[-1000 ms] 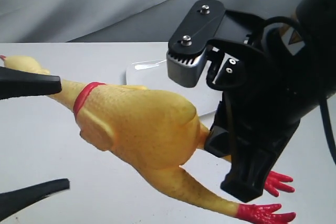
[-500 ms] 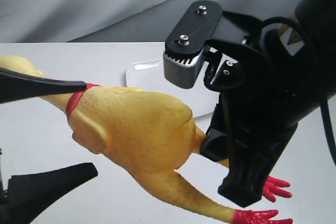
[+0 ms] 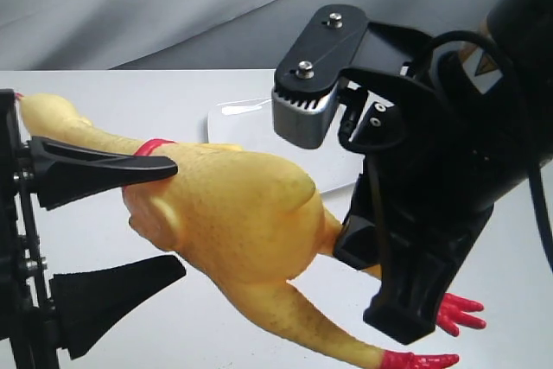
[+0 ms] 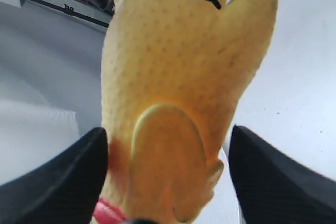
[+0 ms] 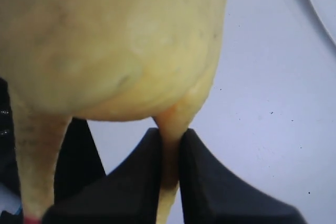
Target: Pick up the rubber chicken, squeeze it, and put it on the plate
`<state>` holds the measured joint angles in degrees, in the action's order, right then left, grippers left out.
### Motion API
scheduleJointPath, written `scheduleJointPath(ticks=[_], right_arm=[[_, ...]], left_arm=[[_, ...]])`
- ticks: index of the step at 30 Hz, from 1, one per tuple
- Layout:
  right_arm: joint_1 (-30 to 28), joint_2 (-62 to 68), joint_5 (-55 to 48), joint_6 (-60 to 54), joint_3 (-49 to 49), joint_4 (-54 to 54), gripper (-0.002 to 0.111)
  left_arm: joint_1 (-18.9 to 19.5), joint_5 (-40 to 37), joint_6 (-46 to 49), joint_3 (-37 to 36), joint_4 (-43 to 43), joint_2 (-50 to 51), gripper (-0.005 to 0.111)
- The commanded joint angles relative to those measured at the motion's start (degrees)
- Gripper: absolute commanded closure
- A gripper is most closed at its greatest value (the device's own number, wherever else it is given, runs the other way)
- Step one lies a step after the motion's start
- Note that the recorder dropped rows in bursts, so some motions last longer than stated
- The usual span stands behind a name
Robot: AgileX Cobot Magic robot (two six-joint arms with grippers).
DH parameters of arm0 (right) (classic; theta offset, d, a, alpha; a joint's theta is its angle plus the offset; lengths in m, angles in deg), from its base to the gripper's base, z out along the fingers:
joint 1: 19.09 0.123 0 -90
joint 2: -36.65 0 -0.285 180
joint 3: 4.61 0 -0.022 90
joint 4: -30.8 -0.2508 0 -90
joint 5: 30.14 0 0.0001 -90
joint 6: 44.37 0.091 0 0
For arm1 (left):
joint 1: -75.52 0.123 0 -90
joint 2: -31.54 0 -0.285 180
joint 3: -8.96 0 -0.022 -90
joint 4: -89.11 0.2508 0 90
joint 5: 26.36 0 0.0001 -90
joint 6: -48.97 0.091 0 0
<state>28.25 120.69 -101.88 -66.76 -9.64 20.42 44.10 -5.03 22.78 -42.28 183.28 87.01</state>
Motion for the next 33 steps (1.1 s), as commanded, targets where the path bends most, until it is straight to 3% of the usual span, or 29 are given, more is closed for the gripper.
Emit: scheduleJointPath(ticks=[1,5,16,20,24,26,33], right_arm=[[0.06,-0.46,2.42,-2.05,0.14,-4.30,0.108],[0.06,-0.46,2.42,-2.05,0.14,-4.07,0.108],[0.06,-0.46,2.39,-1.94,0.14,-3.56,0.108],[0.06,-0.46,2.39,-1.57,0.14,-3.56,0.108],[0.06,-0.46,2.39,-1.56,0.14,-3.66,0.108],[0.06,-0.46,2.39,-1.56,0.14,-3.66,0.108],[0.06,-0.46,2.39,-1.20,0.14,-3.67,0.108]], left_arm=[[-0.56,0.52,1.31,-0.32,-0.73,4.05,0.068],[-0.56,0.75,1.31,-0.32,-0.73,6.37,0.107],[-0.56,0.85,1.33,-0.32,-5.37,6.25,0.105],[-0.56,0.73,0.80,-0.32,-5.51,6.25,0.086],[-0.56,0.73,0.26,-0.32,-6.28,6.25,0.050],[-0.56,0.73,-0.83,-0.32,-8.82,6.25,0.037],[-0.56,0.73,-0.83,-0.32,-8.82,6.25,0.033]])
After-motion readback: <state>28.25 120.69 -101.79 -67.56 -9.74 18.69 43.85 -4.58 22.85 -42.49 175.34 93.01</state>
